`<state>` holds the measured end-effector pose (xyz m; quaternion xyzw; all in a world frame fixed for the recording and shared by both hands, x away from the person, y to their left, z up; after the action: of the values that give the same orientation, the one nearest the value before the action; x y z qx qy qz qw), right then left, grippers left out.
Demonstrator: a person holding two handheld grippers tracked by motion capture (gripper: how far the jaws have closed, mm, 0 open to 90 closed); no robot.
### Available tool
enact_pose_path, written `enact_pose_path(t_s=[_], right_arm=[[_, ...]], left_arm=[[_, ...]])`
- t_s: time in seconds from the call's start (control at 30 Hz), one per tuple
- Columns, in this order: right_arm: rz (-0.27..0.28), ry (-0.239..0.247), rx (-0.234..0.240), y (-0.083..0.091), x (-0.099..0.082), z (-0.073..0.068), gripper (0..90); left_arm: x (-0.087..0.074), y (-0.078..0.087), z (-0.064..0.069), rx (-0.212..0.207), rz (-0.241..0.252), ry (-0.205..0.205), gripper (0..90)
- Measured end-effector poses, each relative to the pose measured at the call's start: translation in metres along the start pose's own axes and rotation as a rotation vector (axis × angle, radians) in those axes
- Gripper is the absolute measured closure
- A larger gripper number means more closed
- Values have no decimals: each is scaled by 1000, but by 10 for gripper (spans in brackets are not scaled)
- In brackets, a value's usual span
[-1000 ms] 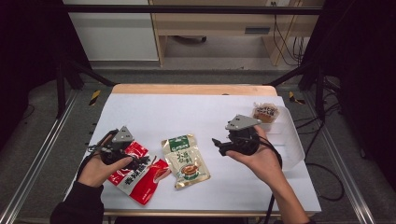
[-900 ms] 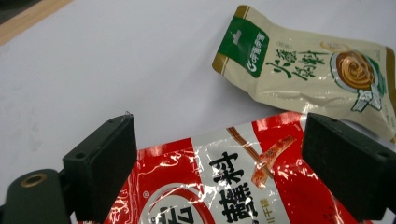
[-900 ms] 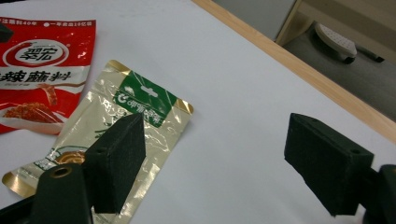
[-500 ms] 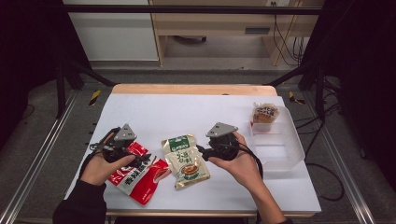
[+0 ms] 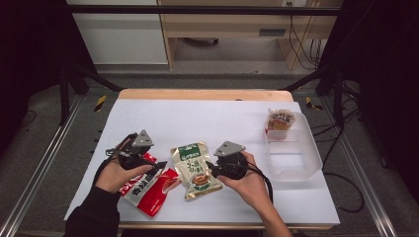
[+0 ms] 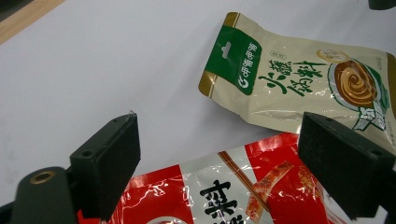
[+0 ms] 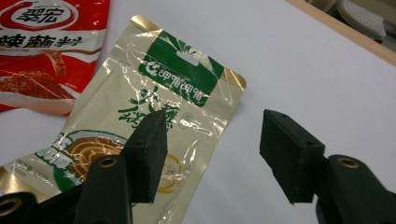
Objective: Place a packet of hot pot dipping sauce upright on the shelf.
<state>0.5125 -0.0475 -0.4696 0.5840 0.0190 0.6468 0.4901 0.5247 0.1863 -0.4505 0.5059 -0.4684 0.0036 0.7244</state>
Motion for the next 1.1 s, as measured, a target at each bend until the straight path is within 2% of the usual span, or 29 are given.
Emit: enact_pose_path(t_s=[0.23,0.27,0.37,0.4,0.5,0.67,0.87,0.97,1.0,1.1], right_arm=[[-26,8,4,-4,-10,-4,437],[-29,-1,10,-4,-12,-5,437],[-32,2,7,-5,-13,-5,433],[-31,1,5,-6,-13,-5,429],[-37,8,4,-6,-14,-5,425],[-49,5,6,-7,-17,-6,417],[-56,11,10,-9,-18,-7,409],[-59,12,14,-9,-18,-7,404],[-62,12,16,-10,-19,-7,402],[-65,13,17,-10,-20,-8,400]], left_arm=[[0,-12,-1,-12,-21,-2,193],[1,-20,0,-29,-27,3,197],[1,-27,0,-37,-45,-5,218],[2,-34,1,-53,-56,-4,219],[3,-42,1,-57,-66,-4,219],[0,-59,0,-65,-111,-10,242],[-2,-67,3,-78,-126,1,270],[-2,-68,4,-99,-124,15,309],[-2,-69,5,-120,-121,30,332],[-2,-71,6,-127,-122,30,395]])
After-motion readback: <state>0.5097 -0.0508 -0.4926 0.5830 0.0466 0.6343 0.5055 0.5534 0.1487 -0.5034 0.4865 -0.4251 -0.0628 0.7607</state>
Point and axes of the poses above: each handheld gripper's, and its own axes: y roughly backward along the jaws, x roughly out of its top, z roughly to its right, the point moved 7 cm from there along -y, roughly forward along the jaws, and after that the axes turned 13 degrees about y, right-handed, at the moved point
